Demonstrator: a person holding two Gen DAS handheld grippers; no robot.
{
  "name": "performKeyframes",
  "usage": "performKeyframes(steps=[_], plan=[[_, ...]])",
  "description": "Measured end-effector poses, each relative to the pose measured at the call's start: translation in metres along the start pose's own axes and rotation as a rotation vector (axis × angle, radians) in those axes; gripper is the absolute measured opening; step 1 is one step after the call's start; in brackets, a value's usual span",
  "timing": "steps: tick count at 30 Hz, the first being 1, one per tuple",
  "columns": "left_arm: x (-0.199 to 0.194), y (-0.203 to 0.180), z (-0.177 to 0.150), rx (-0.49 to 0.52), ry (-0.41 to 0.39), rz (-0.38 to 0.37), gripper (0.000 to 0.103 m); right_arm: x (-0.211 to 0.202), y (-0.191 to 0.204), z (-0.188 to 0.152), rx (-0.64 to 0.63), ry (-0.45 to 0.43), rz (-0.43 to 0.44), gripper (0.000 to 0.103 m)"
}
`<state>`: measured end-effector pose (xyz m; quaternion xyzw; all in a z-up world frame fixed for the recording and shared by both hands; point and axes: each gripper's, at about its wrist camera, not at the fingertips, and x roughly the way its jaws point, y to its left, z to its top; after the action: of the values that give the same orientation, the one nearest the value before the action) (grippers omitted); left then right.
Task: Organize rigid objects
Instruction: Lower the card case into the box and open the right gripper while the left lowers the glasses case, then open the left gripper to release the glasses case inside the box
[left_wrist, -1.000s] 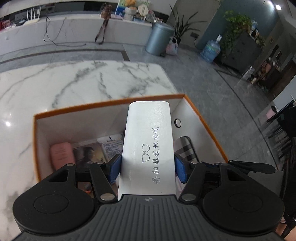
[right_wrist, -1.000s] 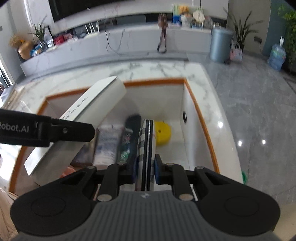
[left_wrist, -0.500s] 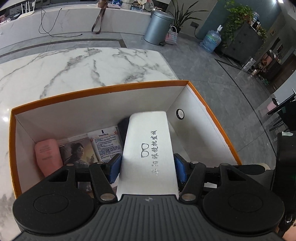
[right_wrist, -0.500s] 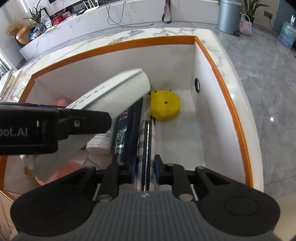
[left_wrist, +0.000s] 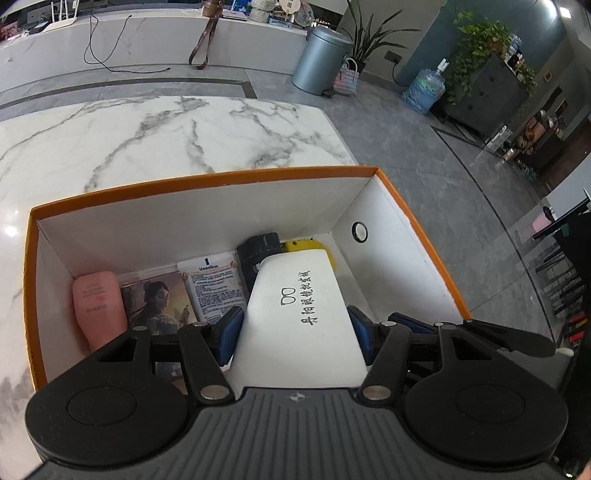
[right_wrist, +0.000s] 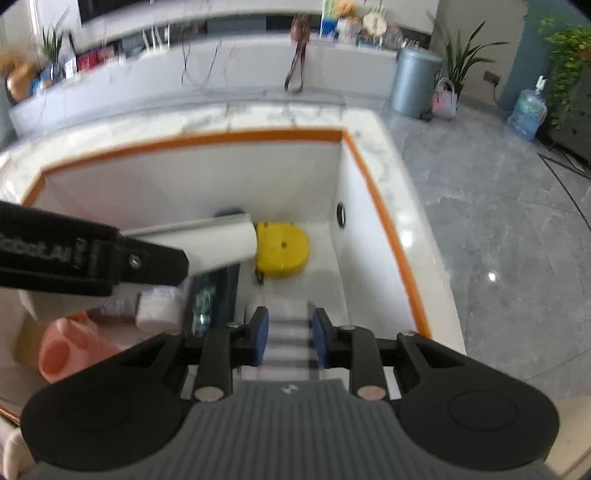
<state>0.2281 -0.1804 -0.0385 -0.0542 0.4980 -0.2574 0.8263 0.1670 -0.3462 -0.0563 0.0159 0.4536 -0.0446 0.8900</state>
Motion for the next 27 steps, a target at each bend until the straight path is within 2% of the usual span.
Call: performKeyframes(steps=[6,12,15,17,19,23,27], plan=[[0.007,-0.006,0.002,-0.048,-0.007,-0.02,0.068,-0.015,-0.023,-0.001,0.164,-0.119,0.002,0.024],[0.019,-0.013,0.008,-0.087,0.021,-0.057,0.068,-0.033,-0.037,-0.003,0.245,-0.233,-0.002,0.026],[0.029,-0.013,0.009,-0.155,0.057,-0.094,0.068,-0.036,-0.039,0.003,0.243,-0.243,-0.01,0.018],[0.036,-0.012,0.01,-0.2,0.068,-0.1,0.068,-0.038,-0.041,0.006,0.233,-0.245,-0.027,0.021],[0.041,-0.011,0.012,-0.211,0.056,-0.089,0.068,-0.039,-0.044,0.008,0.223,-0.251,-0.032,0.031],[0.047,-0.013,0.017,-0.254,0.037,-0.096,0.069,-0.041,-0.045,0.005,0.204,-0.259,-0.03,0.031],[0.058,-0.015,0.019,-0.28,0.09,-0.135,0.068,-0.039,-0.043,0.007,0.185,-0.239,-0.039,0.033]])
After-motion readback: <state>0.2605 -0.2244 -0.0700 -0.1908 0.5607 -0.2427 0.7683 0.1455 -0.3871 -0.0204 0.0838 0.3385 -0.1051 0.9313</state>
